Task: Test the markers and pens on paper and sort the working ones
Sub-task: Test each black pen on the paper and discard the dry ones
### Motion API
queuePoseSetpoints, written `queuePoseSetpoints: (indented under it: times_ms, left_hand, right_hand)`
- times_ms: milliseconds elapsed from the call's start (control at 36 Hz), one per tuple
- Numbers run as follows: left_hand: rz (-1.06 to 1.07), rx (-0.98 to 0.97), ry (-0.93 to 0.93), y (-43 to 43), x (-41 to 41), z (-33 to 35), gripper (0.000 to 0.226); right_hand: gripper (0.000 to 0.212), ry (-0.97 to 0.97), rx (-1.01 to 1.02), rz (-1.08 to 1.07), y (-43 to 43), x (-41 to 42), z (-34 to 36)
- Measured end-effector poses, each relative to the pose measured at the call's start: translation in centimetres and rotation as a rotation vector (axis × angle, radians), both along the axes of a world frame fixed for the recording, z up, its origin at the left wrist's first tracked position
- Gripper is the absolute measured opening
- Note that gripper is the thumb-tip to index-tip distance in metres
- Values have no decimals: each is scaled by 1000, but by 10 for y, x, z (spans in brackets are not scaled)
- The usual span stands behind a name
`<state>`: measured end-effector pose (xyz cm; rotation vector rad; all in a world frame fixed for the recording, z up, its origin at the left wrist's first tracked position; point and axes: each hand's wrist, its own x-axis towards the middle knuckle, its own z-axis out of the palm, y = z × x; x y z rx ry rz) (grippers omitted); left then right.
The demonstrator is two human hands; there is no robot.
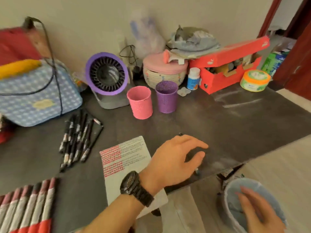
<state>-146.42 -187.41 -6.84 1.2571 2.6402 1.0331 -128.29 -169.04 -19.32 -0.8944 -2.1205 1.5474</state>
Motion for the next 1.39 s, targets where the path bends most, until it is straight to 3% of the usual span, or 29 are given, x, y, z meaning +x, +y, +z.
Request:
queuePoseSetpoints:
  times_ms: [139, 333, 472, 611, 694, 833, 1083, 1222, 1389]
  left_hand:
    - [317, -16, -49, -104, -8, -10, 25]
    - [719, -65, 65, -206, -16, -19, 20]
    - [964, -169, 0, -258, -31, -15, 22]
    - [1067, -234, -138, -287, -48, -11, 29]
    - [1108, -242, -227, -293, -62, -8, 35]
    - [1107, -386, -291, -292, -87, -7, 46]
    - [1173, -395, -210, -294, -103, -19, 23]
    - [1250, -306, -280, -306, -104, -22, 26]
    - [1301, -41, -342, -325, -95, -18, 19]
  right_hand:
    - [49, 127, -18, 176, -32, -38, 40]
    - [21, 361, 216, 468, -97, -84, 83]
    - [35, 230, 446, 631, -126, -115, 88]
    - [33, 99, 666, 687, -128, -138, 61]
    - [36, 119, 758, 657, -129, -142, 49]
    - [37, 132, 763, 649, -127, -139, 44]
    - [30, 30, 786, 685, -126, -134, 51]
    - [31, 30, 789, 702, -126, -135, 53]
    - [30, 50, 757, 674, -129, -136, 56]
